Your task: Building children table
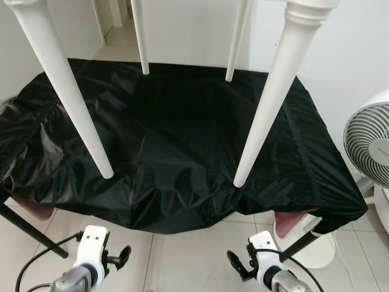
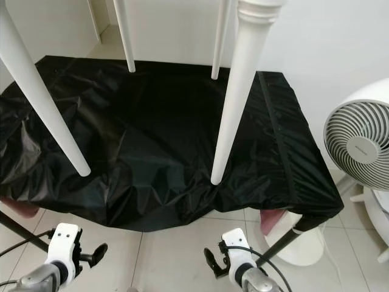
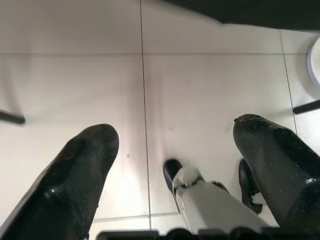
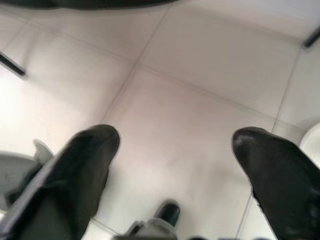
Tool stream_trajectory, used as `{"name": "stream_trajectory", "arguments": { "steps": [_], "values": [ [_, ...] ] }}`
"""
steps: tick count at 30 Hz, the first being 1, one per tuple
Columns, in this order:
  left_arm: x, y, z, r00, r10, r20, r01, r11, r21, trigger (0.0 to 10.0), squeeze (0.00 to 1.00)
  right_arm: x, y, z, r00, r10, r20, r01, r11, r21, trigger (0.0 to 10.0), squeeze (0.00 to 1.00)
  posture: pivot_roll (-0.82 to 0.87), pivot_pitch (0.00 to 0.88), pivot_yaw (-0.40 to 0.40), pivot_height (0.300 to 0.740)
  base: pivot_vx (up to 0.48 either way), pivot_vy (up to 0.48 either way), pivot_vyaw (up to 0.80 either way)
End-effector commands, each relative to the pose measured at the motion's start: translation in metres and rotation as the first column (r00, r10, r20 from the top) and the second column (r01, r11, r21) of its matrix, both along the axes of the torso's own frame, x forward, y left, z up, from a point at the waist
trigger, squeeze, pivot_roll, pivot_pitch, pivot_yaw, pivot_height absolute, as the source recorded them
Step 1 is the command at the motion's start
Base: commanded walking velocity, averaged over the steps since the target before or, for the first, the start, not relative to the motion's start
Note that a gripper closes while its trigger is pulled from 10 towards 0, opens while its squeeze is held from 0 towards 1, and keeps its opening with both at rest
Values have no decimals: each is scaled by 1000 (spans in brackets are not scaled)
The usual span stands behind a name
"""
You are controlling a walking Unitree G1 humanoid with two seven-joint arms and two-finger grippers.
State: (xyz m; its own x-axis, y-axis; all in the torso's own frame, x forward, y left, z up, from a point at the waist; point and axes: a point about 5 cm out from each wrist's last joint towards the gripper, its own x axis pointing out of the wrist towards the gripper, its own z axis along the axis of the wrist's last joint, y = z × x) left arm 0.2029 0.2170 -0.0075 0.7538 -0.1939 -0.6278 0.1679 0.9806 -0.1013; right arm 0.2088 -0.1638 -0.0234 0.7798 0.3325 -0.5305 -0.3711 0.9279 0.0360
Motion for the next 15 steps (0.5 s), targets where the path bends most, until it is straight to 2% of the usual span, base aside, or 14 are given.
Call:
{"name": "stream_trajectory", "arguments": {
  "steps": [1, 2, 3, 5, 7, 11, 13, 15],
  "values": [
    [-7, 5, -14, 994, 99, -39, -96, 993, 67, 10000, 0, -7, -4, -15, 997, -14, -79, 12, 999, -33, 10000, 0, -46, 27, -9, 740, 0, 0, 0],
    [-14, 3, -27, 990, 117, -81, -110, 990, 83, 10000, 0, -11, -5, -26, 990, -25, -140, 18, 998, -53, 10000, 0, -46, 20, -11, 740, 0, 0, 0],
    [-14, 3, -27, 990, 117, -81, -110, 990, 83, 10000, 0, -11, -5, -26, 990, -25, -140, 18, 998, -53, 10000, 0, -46, 20, -11, 740, 0, 0, 0],
    [-25, 4, -45, 975, 181, -132, -167, 980, 111, 10000, 0, -19, -8, -40, 974, -39, -221, 20, 996, -91, 10000, 0, -36, 9, -17, 740, 0, 0, 0],
    [-30, 5, -54, 957, 238, -165, -221, 969, 115, 10000, 0, -24, -11, -46, 966, -43, -254, 14, 993, -114, 10000, 0, -34, 6, -19, 740, 0, 0, 0],
    [-40, -2, -65, 954, 207, -216, -175, 972, 158, 10000, 0, -29, -14, -51, 958, -40, -285, -3, 989, -146, 10000, 0, -32, 0, -25, 740, 0, 0, 0],
    [-45, -7, -70, 957, 178, -230, -140, 975, 174, 10000, 0, -28, -19, -53, 951, -97, -293, 52, 986, -160, 10000, 0, -33, 0, -25, 740, 0, 0, 0],
    [-43, -11, -71, 962, 158, -220, -122, 978, 171, 10000, 0, -26, -20, -53, 936, -180, -302, 145, 980, -137, 10000, 0, -34, 0, -21, 740, 0, 0, 0]
  ]
}}
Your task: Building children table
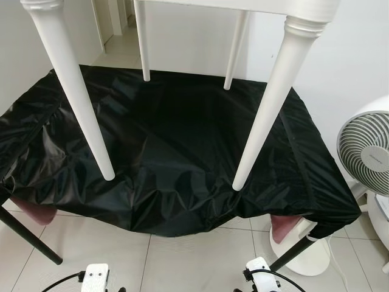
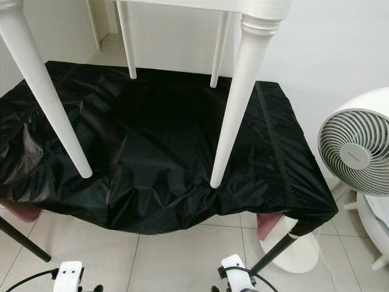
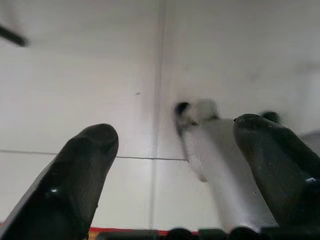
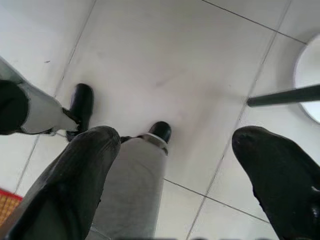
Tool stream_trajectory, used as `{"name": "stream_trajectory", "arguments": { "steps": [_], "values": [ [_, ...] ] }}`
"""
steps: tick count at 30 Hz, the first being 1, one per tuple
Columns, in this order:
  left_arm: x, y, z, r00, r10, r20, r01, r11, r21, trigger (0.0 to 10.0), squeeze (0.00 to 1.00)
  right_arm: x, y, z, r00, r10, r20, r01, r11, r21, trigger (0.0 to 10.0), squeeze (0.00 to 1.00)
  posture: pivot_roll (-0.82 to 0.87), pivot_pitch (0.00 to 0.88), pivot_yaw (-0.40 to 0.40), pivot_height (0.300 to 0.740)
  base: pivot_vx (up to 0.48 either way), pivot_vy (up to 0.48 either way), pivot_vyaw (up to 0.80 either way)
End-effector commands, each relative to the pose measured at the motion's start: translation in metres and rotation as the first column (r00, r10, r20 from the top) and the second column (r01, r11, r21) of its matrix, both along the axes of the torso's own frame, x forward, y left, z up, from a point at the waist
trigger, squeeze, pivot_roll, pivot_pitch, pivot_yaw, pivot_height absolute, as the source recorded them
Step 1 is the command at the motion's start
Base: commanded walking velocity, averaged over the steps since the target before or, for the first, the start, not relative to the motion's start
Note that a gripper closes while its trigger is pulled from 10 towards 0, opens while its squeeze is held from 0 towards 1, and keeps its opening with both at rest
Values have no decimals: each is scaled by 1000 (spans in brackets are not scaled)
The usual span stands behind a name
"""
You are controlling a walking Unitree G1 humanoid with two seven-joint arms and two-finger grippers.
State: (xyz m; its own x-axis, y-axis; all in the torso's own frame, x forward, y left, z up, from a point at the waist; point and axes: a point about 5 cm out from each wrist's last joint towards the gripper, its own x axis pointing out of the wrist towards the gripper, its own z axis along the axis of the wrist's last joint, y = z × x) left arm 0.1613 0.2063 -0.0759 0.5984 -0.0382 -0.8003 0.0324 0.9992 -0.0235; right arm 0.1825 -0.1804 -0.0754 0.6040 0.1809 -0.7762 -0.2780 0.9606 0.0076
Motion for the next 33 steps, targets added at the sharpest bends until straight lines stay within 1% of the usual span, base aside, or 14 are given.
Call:
{"name": "stream_trajectory", "arguments": {
  "steps": [1, 3, 6, 9, 13, 18, 28, 33],
  "values": [
    [0, -1, -2, 1000, 10, 5, -10, 998, 56, 10000, 0, 1, -2, -2, 995, -97, -15, 97, 995, 22, 10000, 0, -33, 0, -16, 740, 0, 0, 0],
    [1, -2, -2, 1000, 7, 9, -7, 998, 55, 10000, 0, 0, 0, -3, 995, -99, -23, 99, 995, 24, 10000, 0, -33, 0, -16, 740, 0, 0, 0],
    [2, -3, -5, 999, 39, 18, -40, 997, 69, 10000, 0, -3, 7, -7, 998, -58, -35, 59, 998, 24, 10000, 0, -33, 0, -16, 740, 0, 0, 0],
    [3, -3, -5, 999, 34, 19, -35, 996, 79, 10000, 0, -4, 11, -7, 999, -35, -34, 36, 999, 23, 10000, 0, -37, 0, -14, 740, 0, 0, 0],
    [2, -2, -7, 999, 34, 16, -36, 996, 84, 10000, 0, -5, 9, -9, 998, -45, -47, 46, 999, 13, 10000, 0, -37, 0, -14, 740, 0, 0, 0],
    [1, -3, -8, 999, 32, 16, -34, 996, 83, 10000, 0, -7, 10, -10, 997, -39, -60, 41, 999, 31, 10000, 0, -28, 5, -19, 740, 0, 0, 0],
    [0, -5, -9, 999, 31, 33, -34, 996, 82, 10000, 0, -4, 10, -9, 998, -45, -33, 46, 999, 26, 10000, 0, -29, 8, -20, 740, 0, 0, 0],
    [1, -6, -9, 999, 21, 38, -24, 997, 79, 10000, 0, -3, 10, -8, 999, -46, -18, 47, 998, 38, 10000, 0, -31, 10, -19, 740, 0, 0, 0]
  ]
}}
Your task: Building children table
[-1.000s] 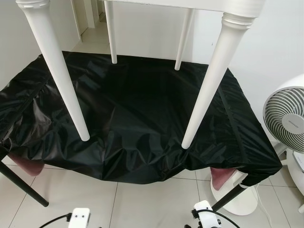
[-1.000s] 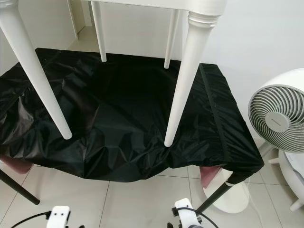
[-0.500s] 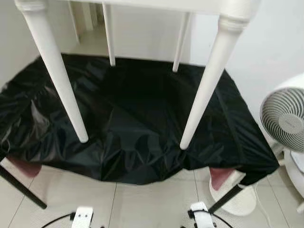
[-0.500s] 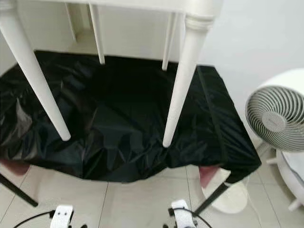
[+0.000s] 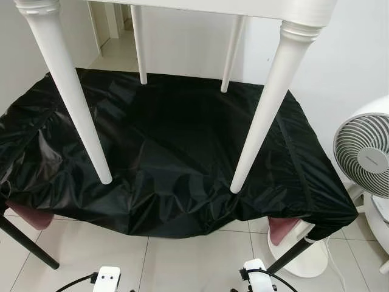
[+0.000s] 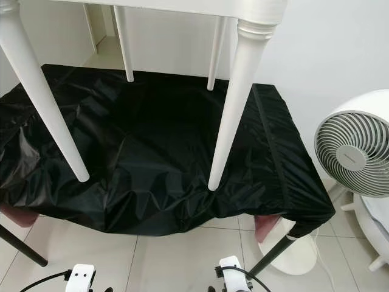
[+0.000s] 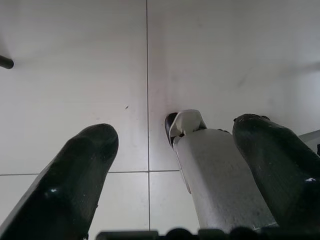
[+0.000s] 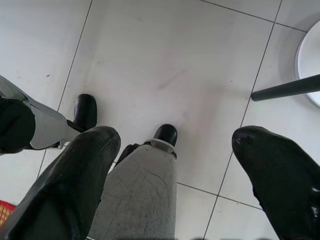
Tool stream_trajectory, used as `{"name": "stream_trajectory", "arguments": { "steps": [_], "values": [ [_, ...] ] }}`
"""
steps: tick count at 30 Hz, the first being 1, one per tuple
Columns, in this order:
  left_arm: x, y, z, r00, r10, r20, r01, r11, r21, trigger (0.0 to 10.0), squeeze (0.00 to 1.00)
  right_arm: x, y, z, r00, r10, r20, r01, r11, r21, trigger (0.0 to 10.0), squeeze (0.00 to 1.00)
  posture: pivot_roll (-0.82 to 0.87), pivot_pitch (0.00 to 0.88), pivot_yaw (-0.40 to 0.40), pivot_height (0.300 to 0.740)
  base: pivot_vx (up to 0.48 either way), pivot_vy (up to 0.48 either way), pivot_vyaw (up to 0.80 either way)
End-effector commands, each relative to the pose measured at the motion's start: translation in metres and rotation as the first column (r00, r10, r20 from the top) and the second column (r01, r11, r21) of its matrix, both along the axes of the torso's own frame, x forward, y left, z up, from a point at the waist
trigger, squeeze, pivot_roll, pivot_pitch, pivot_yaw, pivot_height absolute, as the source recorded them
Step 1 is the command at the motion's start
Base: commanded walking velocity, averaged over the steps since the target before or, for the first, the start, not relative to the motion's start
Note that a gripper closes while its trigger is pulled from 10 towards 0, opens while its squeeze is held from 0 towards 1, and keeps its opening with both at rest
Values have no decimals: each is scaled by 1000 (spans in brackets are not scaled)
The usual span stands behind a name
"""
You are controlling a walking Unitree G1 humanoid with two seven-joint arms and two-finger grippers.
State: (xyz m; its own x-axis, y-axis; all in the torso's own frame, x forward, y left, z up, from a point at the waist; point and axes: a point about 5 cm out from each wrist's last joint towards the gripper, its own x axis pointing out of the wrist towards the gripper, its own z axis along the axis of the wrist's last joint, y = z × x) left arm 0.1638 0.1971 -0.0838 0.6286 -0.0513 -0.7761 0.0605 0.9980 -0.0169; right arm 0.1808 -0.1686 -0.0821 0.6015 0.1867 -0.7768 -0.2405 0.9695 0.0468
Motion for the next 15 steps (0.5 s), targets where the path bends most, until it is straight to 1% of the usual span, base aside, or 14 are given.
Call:
{"name": "stream_trajectory", "arguments": {
  "steps": [1, 5, 10, 15],
  "values": [
    [-2, 3, -1, 999, 51, 0, -51, 996, 74, 10000, 0, -1, -1, -1, 1000, -8, -5, 8, 1000, 1, 10000, 0, -31, 10, -19, 740, 0, 0, 0],
    [0, 1, 0, 1000, 22, 12, -23, 997, 75, 10000, 0, -1, -1, 0, 1000, -7, 2, 7, 1000, 7, 10000, 0, -30, 12, -20, 740, 0, 0, 0],
    [2, 1, 0, 999, 50, 18, -51, 997, 61, 10000, 0, 1, 0, 1, 1000, -6, 11, 6, 1000, 13, 10000, 0, -33, 18, -23, 740, 0, 0, 0],
    [3, 2, 1, 998, 53, 25, -55, 997, 59, 10000, 0, 3, 0, 1, 1000, -7, 15, 7, 1000, 9, 10000, 0, -39, 39, -27, 740, 0, 0, 0]
  ]
}}
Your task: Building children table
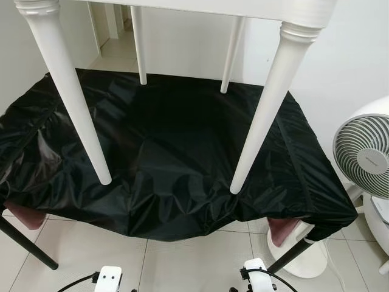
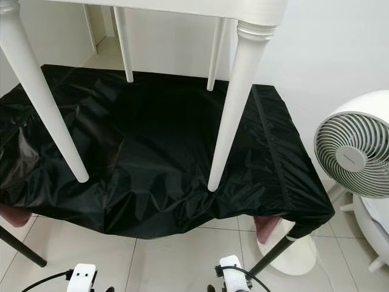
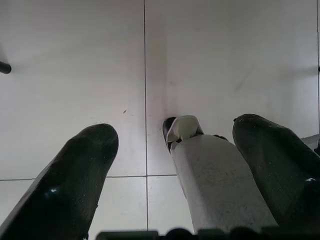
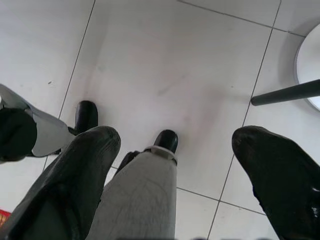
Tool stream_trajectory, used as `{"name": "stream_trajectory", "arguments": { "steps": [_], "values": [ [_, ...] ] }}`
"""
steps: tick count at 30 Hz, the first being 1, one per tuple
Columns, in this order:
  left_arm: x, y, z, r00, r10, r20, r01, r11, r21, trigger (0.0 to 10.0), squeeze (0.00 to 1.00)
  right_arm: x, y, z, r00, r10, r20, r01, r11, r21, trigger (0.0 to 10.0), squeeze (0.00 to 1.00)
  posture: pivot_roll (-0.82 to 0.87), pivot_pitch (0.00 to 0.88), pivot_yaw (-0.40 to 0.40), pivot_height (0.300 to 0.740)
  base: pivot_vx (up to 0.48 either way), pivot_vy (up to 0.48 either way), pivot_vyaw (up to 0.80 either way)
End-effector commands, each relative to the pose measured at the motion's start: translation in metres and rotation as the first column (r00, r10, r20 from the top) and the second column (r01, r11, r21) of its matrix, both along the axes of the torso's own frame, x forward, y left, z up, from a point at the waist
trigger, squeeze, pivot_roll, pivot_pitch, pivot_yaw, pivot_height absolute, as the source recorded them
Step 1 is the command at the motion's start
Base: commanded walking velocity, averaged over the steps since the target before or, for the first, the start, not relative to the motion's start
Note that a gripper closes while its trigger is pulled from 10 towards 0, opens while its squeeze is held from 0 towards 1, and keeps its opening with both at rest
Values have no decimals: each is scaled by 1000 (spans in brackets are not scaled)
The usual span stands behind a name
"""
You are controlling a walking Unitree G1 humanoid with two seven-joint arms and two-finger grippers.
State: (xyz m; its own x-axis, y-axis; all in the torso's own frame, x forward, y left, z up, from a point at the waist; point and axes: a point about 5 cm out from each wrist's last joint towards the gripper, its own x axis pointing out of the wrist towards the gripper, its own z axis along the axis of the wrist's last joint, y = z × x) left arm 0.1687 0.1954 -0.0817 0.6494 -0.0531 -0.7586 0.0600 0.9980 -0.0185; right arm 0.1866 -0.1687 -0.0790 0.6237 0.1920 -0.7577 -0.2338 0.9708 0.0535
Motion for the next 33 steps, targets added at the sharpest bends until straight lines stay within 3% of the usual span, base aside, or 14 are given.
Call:
{"name": "stream_trajectory", "arguments": {
  "steps": [1, 33],
  "values": [
    [-1, 4, -1, 999, 54, -1, -54, 997, 61, 10000, 0, -3, 0, -2, 1000, 2, -11, -2, 1000, -5, 10000, 0, -39, 39, -27, 740, 0, 0, 0],
    [-3, 4, -3, 998, 67, -14, -67, 997, 46, 10000, 0, -1, 2, -1, 1000, 24, -8, -24, 1000, -7, 10000, 0, -32, 39, -33, 740, 0, 0, 0]
  ]
}}
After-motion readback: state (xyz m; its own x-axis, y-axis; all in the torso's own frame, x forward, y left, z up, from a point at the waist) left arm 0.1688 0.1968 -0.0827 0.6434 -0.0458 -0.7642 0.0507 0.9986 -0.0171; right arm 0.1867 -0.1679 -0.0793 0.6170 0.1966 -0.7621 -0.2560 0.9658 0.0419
